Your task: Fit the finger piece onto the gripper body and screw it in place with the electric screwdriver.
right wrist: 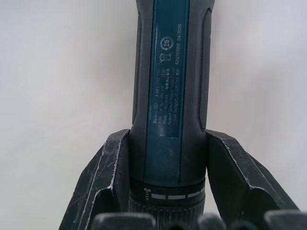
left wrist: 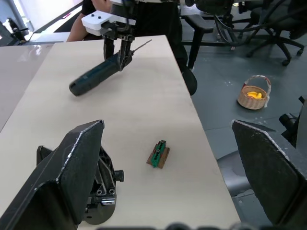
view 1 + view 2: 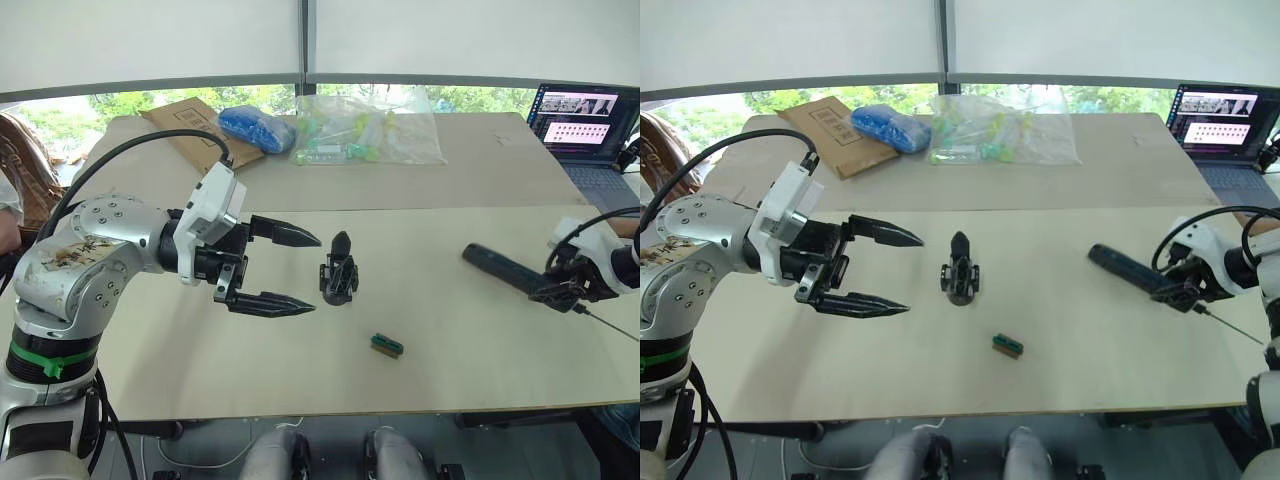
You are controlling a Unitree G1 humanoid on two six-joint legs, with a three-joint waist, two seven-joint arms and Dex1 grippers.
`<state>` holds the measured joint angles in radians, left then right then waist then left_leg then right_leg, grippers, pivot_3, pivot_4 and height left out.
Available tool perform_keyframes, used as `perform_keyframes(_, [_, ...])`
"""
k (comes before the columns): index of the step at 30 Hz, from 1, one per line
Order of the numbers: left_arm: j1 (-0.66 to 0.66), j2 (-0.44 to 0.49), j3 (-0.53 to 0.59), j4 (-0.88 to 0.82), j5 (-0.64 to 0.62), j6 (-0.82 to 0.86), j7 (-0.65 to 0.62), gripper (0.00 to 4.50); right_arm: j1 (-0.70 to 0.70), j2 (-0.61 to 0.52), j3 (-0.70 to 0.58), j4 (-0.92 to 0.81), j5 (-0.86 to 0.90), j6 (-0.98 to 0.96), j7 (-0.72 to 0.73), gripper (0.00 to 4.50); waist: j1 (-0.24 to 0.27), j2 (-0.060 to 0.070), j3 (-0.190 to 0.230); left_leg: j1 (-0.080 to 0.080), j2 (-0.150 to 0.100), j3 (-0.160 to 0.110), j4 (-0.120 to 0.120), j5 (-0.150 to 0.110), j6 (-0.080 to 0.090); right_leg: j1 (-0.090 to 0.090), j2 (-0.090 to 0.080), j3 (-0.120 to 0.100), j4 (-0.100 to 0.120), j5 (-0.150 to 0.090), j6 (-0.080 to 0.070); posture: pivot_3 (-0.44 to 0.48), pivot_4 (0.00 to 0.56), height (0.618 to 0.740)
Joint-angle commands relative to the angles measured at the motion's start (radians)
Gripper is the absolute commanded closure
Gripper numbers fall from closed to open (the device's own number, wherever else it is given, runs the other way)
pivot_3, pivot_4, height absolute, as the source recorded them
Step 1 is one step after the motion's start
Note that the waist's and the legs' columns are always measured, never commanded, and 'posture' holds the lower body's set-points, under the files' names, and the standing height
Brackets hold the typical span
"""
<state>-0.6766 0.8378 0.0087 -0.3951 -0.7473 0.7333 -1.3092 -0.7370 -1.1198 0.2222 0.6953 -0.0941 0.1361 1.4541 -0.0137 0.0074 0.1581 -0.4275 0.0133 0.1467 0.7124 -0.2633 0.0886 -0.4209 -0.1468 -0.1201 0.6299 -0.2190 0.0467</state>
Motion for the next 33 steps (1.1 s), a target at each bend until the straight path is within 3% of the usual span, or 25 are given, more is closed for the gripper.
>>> perform_keyframes(1, [0.001, 0.016, -0.028, -0.026, 0.035, -0.062, -0.026, 0.0, 0.065, -0.019, -0.026, -0.116, -0.002, -0.064, -0.025, 2.61, 0.002, 0.0, 0.0, 0.0, 0.0, 0.0, 0.0, 0.0, 0.0, 0.0, 0.0, 0.0, 0.0, 0.0, 0.0, 0.0, 0.15, 0.732])
perform_keyframes(3, [-0.008, 0.002, -0.048, -0.031, 0.064, -0.079, 0.0, 0.0, 0.074, -0.014, -0.023, -0.139, -0.027, -0.032, -0.052, 2.61, 0.002, 0.0, 0.0, 0.0, -0.001, 0.0, 0.001, 0.0, 0.0, 0.001, -0.001, 0.0, 0.001, 0.0, 0.0, 0.0, 0.15, 0.732])
perform_keyframes(5, [-0.012, 0.001, -0.055, -0.04, 0.07, -0.092, 0.0, 0.0, 0.073, -0.031, -0.005, -0.18, -0.056, 0.031, -0.033, 1.52, 0.001, 0.001, 0.0, 0.0, -0.001, 0.001, 0.001, 0.0, 0.0, 0.0, -0.001, 0.001, 0.001, 0.0, 0.0, 0.0, 0.15, 0.732])
perform_keyframes(9, [-0.002, 0.009, -0.062, -0.063, 0.063, -0.111, -0.017, 0.0, 0.073, -0.056, 0.027, -0.275, -0.072, 0.268, 0.077, 0.19, 0.003, 0.001, 0.0, 0.001, 0.0, 0.0, 0.0, 0.0, 0.0, 0.0, 0.0, 0.001, 0.001, -0.001, -0.001, 0.0, 0.15, 0.732])
perform_keyframes(16, [-0.005, 0.005, -0.088, -0.065, 0.086, -0.149, -0.038, 0.0, 0.023, -0.013, 0.113, -0.254, -0.143, 0.346, 0.099, 0.19, 0.001, 0.001, 0.0, 0.001, 0.0, 0.0, 0.001, 0.0, 0.0, 0.001, 0.0, 0.001, 0.001, -0.001, -0.001, 0.0, 0.15, 0.732])
perform_keyframes(21, [-0.016, -0.003, -0.096, -0.069, 0.081, -0.149, -0.032, 0.0, -0.022, 0.054, 0.183, -0.108, -0.201, 0.29, 0.063, 0.19, 0.002, 0.0, 0.0, 0.001, 0.0, 0.0, 0.001, 0.0, 0.0, 0.001, 0.0, 0.0, 0.001, -0.001, -0.001, 0.0, 0.15, 0.732])
perform_keyframes(22, [-0.014, -0.004, -0.097, -0.071, 0.08, -0.149, -0.03, 0.0, -0.033, 0.068, 0.184, -0.081, -0.205, 0.287, 0.051, 0.7, 0.002, -0.001, 0.0, 0.001, 0.0, 0.0, 0.001, 0.0, 0.0, 0.001, 0.0, 0.0, 0.001, -0.001, -0.001, 0.0, 0.15, 0.732])
perform_keyframes(28, [0.021, -0.005, -0.13, -0.078, 0.091, -0.143, -0.024, 0.0, -0.047, 0.067, 0.147, -0.066, -0.189, 0.188, 0.058, 2.58, 0.001, -0.004, -0.001, 0.003, 0.0, 0.0, 0.001, 0.0, 0.0, 0.004, 0.0, 0.0, 0.0, -0.001, -0.001, 0.0, 0.15, 0.732])
perform_keyframes(31, [0.064, -0.007, -0.179, -0.056, 0.156, -0.188, -0.024, 0.0, 0.031, 0.006, 0.037, -0.154, -0.114, -0.038, -0.012, 2.59, 0.003, -0.003, -0.001, 0.003, 0.0, 0.0, 0.001, 0.0, 0.0, 0.003, 0.0, 0.0, 0.0, -0.001, -0.001, 0.0, 0.15, 0.732])
perform_keyframes(33, [0.101, -0.014, -0.201, -0.037, 0.207, -0.231, -0.013, 0.0, 0.14, -0.009, -0.113, -0.287, 0.006, -0.018, -0.042, 2.59, 0.003, -0.003, -0.001, 0.003, 0.0, 0.0, 0.0, 0.0, 0.0, 0.002, 0.0, 0.0, 0.0, -0.001, -0.001, 0.0, 0.15, 0.732])
